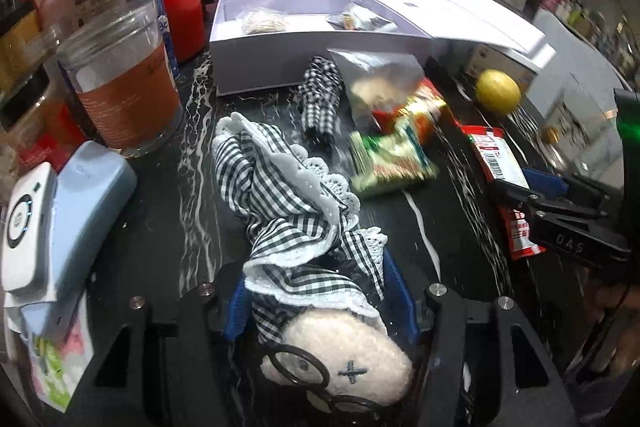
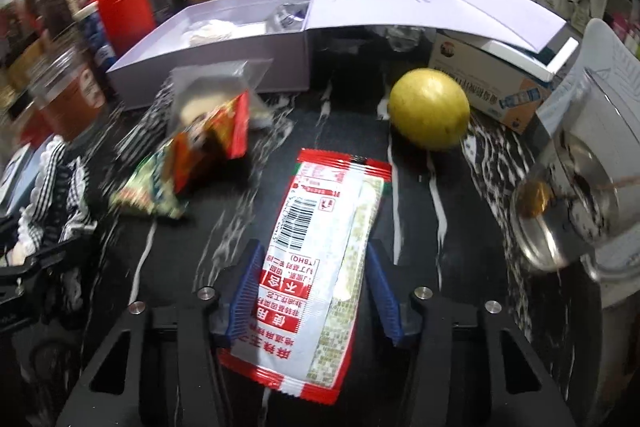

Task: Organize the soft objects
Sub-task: 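Lift the sachet with the right tool while the left tool grasps the gingham doll, then carry the sachet with the right tool while the left tool carries the doll to the box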

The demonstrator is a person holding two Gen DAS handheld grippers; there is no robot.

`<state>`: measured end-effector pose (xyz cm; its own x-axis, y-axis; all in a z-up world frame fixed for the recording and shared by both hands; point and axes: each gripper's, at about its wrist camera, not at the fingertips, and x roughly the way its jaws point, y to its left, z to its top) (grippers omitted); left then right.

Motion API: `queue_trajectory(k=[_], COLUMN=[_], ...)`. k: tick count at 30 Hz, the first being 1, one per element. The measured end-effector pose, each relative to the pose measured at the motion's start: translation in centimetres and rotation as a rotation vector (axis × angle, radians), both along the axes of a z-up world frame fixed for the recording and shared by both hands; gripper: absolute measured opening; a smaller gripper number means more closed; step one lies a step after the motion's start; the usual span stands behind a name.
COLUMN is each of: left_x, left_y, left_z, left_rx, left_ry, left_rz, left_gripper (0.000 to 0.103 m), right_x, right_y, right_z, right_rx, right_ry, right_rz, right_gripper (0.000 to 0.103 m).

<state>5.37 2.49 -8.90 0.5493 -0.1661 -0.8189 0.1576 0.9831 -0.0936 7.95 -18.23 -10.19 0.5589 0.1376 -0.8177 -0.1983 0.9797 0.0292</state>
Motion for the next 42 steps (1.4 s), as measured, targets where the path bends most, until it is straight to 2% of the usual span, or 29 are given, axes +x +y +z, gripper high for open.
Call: queue_trajectory(k=[5, 10, 15, 17, 21, 22, 23, 25, 28, 33, 36, 42], left_x=[-1.9, -2.9, -2.7, -2.7, -2.9, -3.0, -3.0, -3.2, -3.3, -4.2, -4.9, -5.8], left_y=[-0.9, -2.0, -2.7, -3.1, -3.0, -3.0, -3.0, -2.9, -2.5, -2.5, -2.2, -2.2], left_z=[0.3, -0.6, -1.1, -1.2, -1.4, -1.4, -1.4, -1.4, -1.2, -0.5, 0.3, 1.8], left_rx=[0.014, 0.011, 0.052, 0.077, 0.07, 0.068, 0.065, 0.055, 0.006, -0.024, -0.078, -0.088], left_ry=[-0.001, 0.045, 0.041, 0.032, -0.015, -0.027, -0.033, -0.043, -0.037, -0.063, -0.079, -0.131], left_rz=[-0.057, -0.089, -0.046, -0.045, -0.034, -0.035, -0.035, -0.033, -0.04, -0.056, -0.059, -0.064], left_gripper=[0.058, 0.058, 0.062, 0.063, 0.063, 0.063, 0.062, 0.057, 0.052, 0.051, 0.051, 0.05], right_x=[-3.0, -5.8, -6.3, -6.2, -6.4, -6.6, -6.8, -7.2, -7.5, -7.9, -8.5, -9.5], right_y=[-0.1, -0.6, 0.0, 0.4, 0.8, 0.8, 0.7, 0.5, 0.5, 0.0, -0.4, -0.7], right_z=[0.0, 0.1, 0.0, -0.2, -0.2, -0.2, -0.1, 0.1, 0.2, 0.2, 0.5, 2.2], right_rx=[0.002, 0.023, -0.043, -0.05, -0.05, -0.049, -0.047, -0.046, -0.046, -0.004, 0.033, 0.071], right_ry=[0.024, 0.063, 0.044, 0.047, 0.035, 0.027, 0.012, -0.012, -0.019, -0.037, -0.043, -0.083], right_rz=[0.061, 0.071, 0.046, 0.045, 0.034, 0.028, 0.023, 0.021, 0.024, 0.0, -0.004, 0.006], right_gripper=[0.05, 0.051, 0.066, 0.08, 0.083, 0.079, 0.067, 0.049, 0.046, 0.045, 0.045, 0.045])
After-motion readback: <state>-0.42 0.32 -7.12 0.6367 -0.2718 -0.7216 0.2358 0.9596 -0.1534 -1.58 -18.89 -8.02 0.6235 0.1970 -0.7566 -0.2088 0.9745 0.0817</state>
